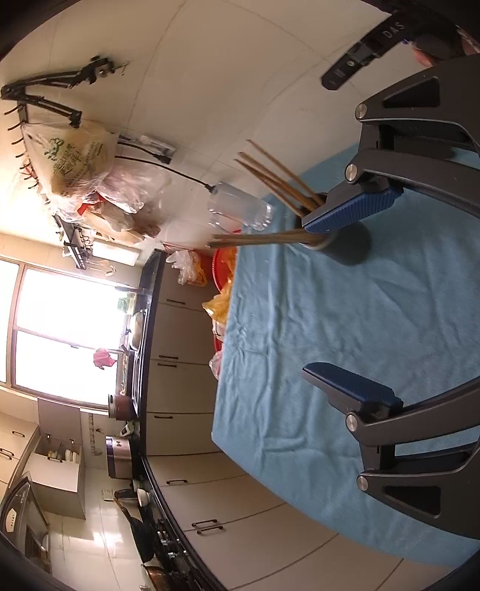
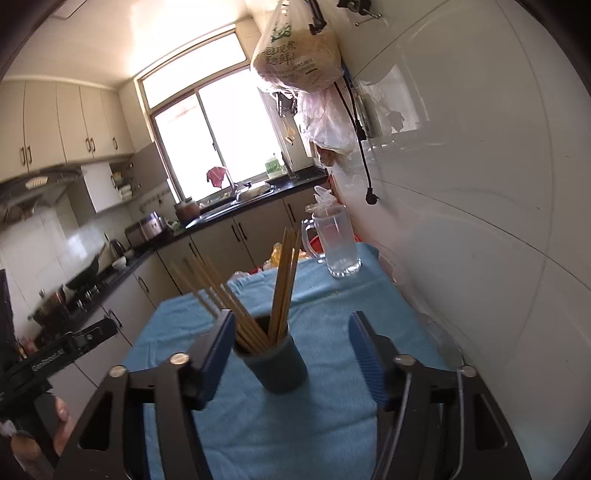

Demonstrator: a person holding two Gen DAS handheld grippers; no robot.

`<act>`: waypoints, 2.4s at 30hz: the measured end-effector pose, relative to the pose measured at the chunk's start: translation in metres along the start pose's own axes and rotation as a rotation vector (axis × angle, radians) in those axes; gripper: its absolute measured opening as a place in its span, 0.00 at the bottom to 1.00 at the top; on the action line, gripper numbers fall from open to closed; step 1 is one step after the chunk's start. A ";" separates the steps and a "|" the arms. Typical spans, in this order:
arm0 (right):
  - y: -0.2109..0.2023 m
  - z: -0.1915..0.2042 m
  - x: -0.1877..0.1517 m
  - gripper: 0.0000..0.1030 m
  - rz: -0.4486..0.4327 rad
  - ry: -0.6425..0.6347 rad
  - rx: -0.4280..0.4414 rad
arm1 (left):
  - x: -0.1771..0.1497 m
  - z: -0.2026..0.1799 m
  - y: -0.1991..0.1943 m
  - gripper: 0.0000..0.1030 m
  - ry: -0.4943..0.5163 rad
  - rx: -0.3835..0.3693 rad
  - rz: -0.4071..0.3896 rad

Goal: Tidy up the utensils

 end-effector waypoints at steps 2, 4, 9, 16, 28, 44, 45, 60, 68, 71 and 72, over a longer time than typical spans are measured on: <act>-0.006 -0.001 -0.008 0.70 -0.002 -0.021 -0.018 | -0.011 0.001 -0.005 0.70 0.006 0.008 0.006; -0.009 -0.002 -0.016 0.71 0.011 -0.018 -0.022 | -0.021 0.001 -0.008 0.71 0.009 0.016 0.014; -0.013 -0.002 -0.032 0.74 0.025 -0.027 -0.047 | -0.045 -0.001 -0.004 0.71 0.019 0.021 0.072; -0.022 0.002 -0.054 0.81 0.040 -0.075 -0.091 | -0.070 0.000 -0.018 0.75 0.064 0.092 0.075; -0.072 0.012 -0.105 0.90 -0.027 -0.092 -0.149 | -0.118 0.007 -0.067 0.78 0.096 0.204 0.087; -0.115 0.014 -0.137 0.91 -0.027 -0.114 -0.138 | -0.162 -0.006 -0.121 0.85 0.095 0.262 0.082; -0.117 0.014 -0.136 0.91 -0.034 -0.115 -0.136 | -0.163 -0.006 -0.121 0.85 0.099 0.265 0.082; -0.115 0.019 -0.136 0.92 -0.059 -0.145 -0.144 | -0.175 0.005 -0.122 0.85 0.090 0.278 0.093; -0.113 0.019 -0.138 0.92 -0.051 -0.149 -0.148 | -0.175 0.006 -0.121 0.85 0.086 0.280 0.097; -0.112 0.019 -0.138 0.92 -0.048 -0.150 -0.149 | -0.174 0.007 -0.122 0.85 0.084 0.279 0.099; -0.112 0.019 -0.138 0.92 -0.046 -0.151 -0.150 | -0.174 0.008 -0.122 0.85 0.083 0.279 0.099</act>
Point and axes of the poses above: each gripper's, at about its wrist camera, not at the fingertips, and y roughly the way its jaws point, z to its left, x to its top, the point moved 7 cm from there along y, roughly the way its jaws point, and after that the axes turned 14 degrees about y, right-handed, at the moved point
